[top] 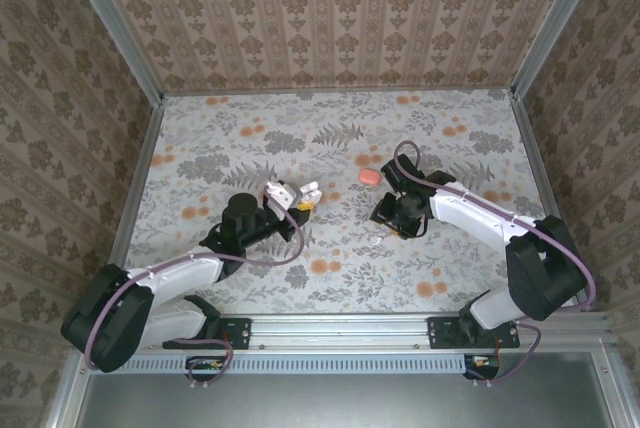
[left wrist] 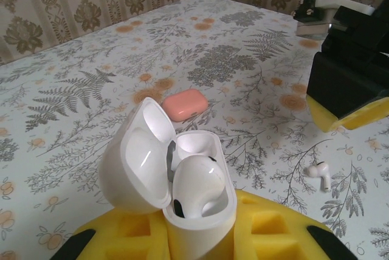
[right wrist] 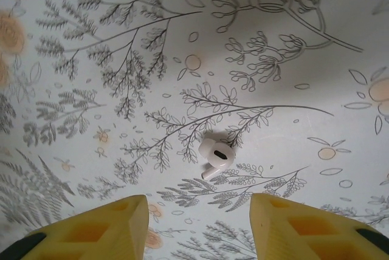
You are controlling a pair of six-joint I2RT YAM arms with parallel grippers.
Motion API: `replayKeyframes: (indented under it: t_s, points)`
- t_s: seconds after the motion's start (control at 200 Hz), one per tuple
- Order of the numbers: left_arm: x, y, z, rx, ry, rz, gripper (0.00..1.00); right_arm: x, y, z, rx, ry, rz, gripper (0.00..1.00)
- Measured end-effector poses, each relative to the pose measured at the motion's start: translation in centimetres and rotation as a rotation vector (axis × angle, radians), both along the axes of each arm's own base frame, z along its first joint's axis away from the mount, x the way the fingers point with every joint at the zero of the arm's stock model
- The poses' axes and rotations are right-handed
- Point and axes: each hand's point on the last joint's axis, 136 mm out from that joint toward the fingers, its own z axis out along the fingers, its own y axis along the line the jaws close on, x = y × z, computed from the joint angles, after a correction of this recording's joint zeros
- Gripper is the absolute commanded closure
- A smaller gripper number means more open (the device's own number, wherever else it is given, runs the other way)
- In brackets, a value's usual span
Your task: Insert the wireless bluetooth earbuds into the charging case
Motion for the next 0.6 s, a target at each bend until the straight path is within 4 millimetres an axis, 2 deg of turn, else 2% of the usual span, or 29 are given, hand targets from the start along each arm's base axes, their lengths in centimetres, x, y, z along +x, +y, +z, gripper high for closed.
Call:
replayKeyframes:
  t_s: [0.295, 0.6]
  points:
    - [0.0, 0.6, -0.3, 0.029, 0.008, 0.012, 0.95, -1.2, -0.9, -1.6, -0.044, 0.124, -0.118, 0.50]
    - [0.1, 0.9, -0.2, 0.035, 0.003, 0.019, 0.95, -0.3, -0.6, -3.0, -0.065, 0.177, -0.145, 0.48]
